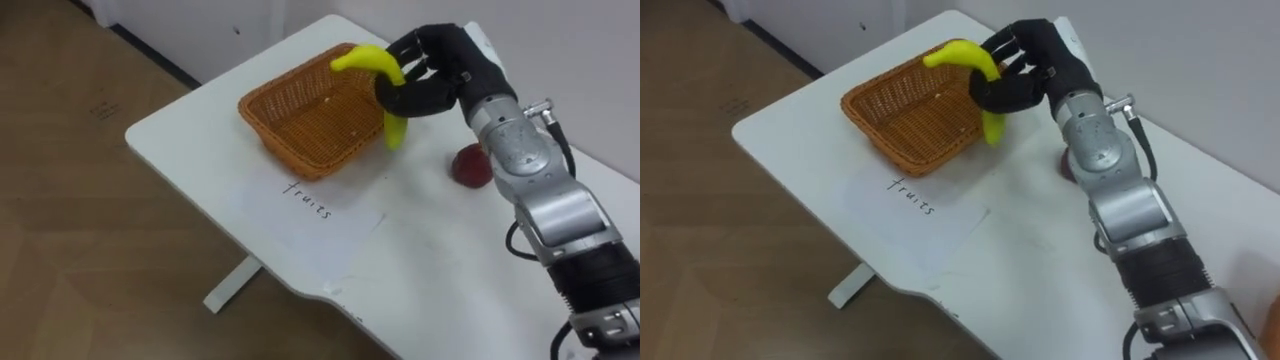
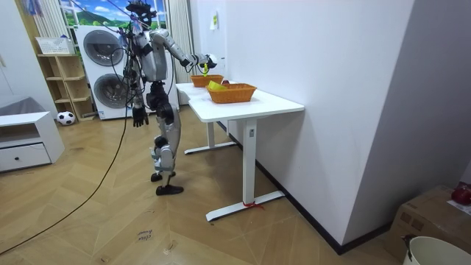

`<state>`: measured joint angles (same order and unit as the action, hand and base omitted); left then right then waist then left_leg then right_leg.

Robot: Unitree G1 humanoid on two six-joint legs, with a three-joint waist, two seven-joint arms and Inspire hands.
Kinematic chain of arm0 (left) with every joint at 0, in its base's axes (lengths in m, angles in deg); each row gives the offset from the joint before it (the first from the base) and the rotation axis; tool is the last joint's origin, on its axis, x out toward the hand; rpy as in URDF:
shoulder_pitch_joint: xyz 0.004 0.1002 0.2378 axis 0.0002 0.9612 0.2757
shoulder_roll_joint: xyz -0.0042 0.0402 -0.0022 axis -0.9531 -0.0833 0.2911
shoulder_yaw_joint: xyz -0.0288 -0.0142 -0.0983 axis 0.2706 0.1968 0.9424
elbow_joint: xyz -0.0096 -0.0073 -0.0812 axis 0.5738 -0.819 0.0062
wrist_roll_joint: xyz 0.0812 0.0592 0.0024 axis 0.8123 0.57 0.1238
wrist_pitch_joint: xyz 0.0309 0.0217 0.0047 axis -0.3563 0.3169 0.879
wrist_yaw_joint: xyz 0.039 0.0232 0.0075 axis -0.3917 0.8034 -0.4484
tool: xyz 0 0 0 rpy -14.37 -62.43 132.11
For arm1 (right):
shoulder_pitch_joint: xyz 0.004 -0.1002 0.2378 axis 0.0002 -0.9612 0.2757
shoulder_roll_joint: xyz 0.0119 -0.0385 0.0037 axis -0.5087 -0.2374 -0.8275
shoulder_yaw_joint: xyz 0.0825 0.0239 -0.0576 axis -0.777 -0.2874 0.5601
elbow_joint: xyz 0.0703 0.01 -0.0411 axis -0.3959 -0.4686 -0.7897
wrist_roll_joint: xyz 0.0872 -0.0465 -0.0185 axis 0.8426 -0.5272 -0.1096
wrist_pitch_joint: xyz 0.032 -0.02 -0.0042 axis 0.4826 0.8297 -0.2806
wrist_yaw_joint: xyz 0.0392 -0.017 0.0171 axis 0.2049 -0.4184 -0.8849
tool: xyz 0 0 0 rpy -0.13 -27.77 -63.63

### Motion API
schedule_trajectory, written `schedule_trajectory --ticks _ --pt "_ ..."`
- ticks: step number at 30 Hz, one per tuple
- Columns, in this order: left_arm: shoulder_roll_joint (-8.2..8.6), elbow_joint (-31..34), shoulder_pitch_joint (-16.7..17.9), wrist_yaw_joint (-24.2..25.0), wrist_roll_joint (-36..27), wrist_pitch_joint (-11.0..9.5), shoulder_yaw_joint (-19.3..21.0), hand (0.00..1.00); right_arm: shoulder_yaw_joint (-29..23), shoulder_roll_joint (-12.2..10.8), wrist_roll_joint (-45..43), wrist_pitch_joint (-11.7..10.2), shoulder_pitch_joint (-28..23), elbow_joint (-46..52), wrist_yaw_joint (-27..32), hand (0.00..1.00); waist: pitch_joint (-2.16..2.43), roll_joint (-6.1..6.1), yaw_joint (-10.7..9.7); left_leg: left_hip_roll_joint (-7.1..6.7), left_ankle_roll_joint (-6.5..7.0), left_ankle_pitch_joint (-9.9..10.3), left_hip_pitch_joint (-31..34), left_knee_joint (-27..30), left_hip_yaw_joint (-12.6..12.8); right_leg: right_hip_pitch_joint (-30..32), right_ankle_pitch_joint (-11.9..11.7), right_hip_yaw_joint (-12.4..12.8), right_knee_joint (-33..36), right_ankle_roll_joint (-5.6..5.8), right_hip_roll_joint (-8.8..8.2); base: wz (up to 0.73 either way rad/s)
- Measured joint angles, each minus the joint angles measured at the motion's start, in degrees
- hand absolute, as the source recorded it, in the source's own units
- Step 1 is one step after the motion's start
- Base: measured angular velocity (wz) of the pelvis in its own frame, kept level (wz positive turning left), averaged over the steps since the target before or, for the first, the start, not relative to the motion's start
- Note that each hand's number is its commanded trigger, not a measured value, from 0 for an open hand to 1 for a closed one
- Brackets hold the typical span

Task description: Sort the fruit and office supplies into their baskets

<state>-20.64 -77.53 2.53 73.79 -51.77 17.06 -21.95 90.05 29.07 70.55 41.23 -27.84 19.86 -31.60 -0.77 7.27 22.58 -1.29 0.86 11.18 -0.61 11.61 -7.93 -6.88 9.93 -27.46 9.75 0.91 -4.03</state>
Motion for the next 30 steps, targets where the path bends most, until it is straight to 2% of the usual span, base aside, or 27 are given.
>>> schedule_trajectory --ticks 7,14,26,30 --pt "0.0 0.27 0.5 0.0 0.01 0.0 0.0 0.0 3.52 -0.08 0.63 -0.21 2.14 -0.52 1.23 1.0 0.0 0.0 0.06 -0.44 0.33 -0.2 0.11 -0.11 -0.09 -0.02 0.1 -0.91 -0.01 0.17 -0.47 0.01" --pt "0.0 0.34 0.51 -0.14 1.08 -0.01 0.0 0.0 6.33 -0.22 0.84 -0.36 2.2 -0.56 1.41 1.0 0.24 0.35 1.59 -0.45 0.39 -0.25 0.09 -0.32 -0.03 0.06 0.11 -0.84 -0.04 0.19 -0.51 0.0" --pt "0.0 0.37 0.34 0.32 3.29 -0.05 0.05 0.0 6.4 -0.27 2.73 -0.62 2.21 -0.94 3.78 1.0 0.2 0.51 2.7 -0.46 0.39 -0.24 0.09 -0.36 -0.09 -0.02 0.12 -0.91 -0.06 0.2 -0.53 0.0" --pt "0.0 0.32 0.35 0.32 3.78 -0.06 0.05 0.0 6.4 -0.85 2.61 -1.06 3.42 -4.96 4.54 1.0 0.1 0.68 2.9 -0.46 0.39 -0.24 0.12 -0.33 -0.18 -0.04 0.14 -0.91 -0.07 0.25 -0.51 0.0"
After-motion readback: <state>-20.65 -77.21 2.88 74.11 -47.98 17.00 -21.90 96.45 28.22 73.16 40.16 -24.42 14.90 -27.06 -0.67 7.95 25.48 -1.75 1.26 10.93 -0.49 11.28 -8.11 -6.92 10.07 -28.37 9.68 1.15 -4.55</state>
